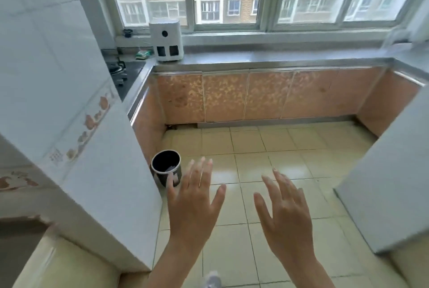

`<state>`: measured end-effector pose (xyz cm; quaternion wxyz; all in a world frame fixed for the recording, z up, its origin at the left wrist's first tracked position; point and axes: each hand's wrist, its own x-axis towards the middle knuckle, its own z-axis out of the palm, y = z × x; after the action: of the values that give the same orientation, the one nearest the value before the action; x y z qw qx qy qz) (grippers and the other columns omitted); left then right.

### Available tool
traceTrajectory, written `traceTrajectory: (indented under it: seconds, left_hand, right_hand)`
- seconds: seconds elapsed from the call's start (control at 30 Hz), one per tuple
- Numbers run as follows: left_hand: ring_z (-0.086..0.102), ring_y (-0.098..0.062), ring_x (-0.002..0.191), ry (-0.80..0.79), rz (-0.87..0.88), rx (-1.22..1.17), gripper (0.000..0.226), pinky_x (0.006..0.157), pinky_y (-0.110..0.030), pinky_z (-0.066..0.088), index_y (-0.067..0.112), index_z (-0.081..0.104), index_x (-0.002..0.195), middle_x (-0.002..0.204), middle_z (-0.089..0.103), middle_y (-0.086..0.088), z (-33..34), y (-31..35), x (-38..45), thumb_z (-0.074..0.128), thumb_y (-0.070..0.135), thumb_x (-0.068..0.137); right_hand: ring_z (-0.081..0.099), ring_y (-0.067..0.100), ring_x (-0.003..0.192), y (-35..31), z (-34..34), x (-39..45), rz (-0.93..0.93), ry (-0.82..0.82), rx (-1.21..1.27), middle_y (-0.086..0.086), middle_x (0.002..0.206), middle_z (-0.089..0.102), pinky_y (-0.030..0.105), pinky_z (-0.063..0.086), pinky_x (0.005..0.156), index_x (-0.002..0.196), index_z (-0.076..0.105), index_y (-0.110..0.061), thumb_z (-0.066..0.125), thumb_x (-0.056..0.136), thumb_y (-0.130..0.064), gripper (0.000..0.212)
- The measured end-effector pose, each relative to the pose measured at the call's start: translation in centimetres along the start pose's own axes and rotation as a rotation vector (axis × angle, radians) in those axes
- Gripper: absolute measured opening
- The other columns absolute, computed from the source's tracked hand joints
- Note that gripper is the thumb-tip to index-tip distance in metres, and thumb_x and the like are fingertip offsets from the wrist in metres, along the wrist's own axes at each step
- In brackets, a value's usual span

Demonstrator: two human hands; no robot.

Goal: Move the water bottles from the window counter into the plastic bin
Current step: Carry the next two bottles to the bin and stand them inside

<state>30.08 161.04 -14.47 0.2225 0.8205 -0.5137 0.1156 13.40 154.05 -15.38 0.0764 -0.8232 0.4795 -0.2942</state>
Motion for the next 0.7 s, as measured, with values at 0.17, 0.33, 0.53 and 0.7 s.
traceTrajectory:
  seconds: [0.17,0.33,0.53,0.7]
  left_hand:
    - [0.050,-0.020,0.134,0.022,0.121,-0.038,0.057,0.111,-0.055,0.027,0.020,0.056,0.136,0.144,0.055,0.000,4.6,2.9,7.1,0.041,0.052,0.092]
    - [0.044,-0.017,0.137,-0.014,0.234,-0.057,0.057,0.113,-0.055,0.018,0.022,0.053,0.139,0.146,0.051,0.003,10.0,4.8,16.0,0.041,0.052,0.092]
    - [0.041,-0.017,0.139,-0.061,0.365,-0.109,0.058,0.113,-0.053,0.017,0.022,0.048,0.142,0.148,0.048,0.004,16.2,7.1,26.6,0.042,0.053,0.093]
    - [0.036,-0.016,0.138,-0.098,0.448,-0.165,0.059,0.112,-0.048,0.019,0.022,0.048,0.142,0.148,0.049,0.003,21.0,10.9,33.5,0.039,0.054,0.093]
  right_hand:
    - [0.047,0.026,0.129,3.7,1.2,5.2,0.107,0.067,-0.037,0.008,0.139,0.053,0.048,0.041,0.104,0.126,0.059,-0.018,0.039,0.092,-0.044,0.048]
    - [0.046,0.026,0.129,7.0,3.9,13.2,0.180,0.095,-0.108,0.007,0.140,0.052,0.050,0.040,0.104,0.128,0.059,-0.019,0.037,0.091,-0.048,0.052]
    - [0.047,0.027,0.129,10.8,6.6,23.0,0.251,0.107,-0.183,0.008,0.140,0.052,0.049,0.041,0.103,0.129,0.057,-0.018,0.037,0.091,-0.049,0.053]
    - [0.048,0.027,0.128,15.0,7.5,28.6,0.317,0.119,-0.223,0.007,0.140,0.052,0.047,0.043,0.102,0.131,0.056,-0.020,0.037,0.091,-0.050,0.053]
